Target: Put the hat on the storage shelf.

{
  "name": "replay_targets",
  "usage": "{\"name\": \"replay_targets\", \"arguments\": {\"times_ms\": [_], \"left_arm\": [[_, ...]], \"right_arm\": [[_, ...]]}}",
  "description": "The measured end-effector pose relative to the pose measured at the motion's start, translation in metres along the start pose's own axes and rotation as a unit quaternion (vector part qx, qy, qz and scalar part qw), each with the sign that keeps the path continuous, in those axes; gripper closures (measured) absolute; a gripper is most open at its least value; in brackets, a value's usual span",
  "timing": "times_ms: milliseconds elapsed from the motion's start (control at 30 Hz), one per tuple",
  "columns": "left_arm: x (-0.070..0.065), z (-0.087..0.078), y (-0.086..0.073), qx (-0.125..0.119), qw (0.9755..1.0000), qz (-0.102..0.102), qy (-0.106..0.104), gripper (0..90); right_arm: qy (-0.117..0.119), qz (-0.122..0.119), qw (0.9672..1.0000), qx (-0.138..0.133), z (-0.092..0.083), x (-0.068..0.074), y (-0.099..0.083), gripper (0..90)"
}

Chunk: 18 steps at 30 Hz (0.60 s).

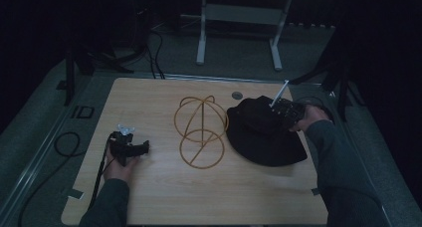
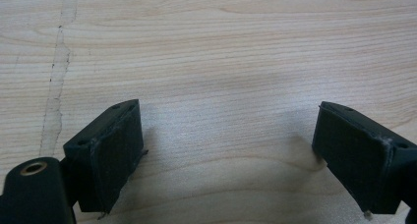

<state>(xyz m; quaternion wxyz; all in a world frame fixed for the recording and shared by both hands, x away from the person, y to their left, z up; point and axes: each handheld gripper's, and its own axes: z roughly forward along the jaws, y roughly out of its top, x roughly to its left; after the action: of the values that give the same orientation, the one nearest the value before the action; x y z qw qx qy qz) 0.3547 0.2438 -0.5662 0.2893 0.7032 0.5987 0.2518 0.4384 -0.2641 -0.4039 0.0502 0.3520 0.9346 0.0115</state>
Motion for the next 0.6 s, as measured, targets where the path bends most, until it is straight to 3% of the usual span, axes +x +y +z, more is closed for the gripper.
{"name": "replay_targets", "arguments": {"times_ms": [600], "left_arm": [[0.000, 0.000, 0.000, 0.001, 1.0000, 0.001, 0.000, 12.1]], "right_arm": [[0.007, -0.020, 0.9996, -0.020, -0.029, -0.004, -0.006, 87.5]]}}
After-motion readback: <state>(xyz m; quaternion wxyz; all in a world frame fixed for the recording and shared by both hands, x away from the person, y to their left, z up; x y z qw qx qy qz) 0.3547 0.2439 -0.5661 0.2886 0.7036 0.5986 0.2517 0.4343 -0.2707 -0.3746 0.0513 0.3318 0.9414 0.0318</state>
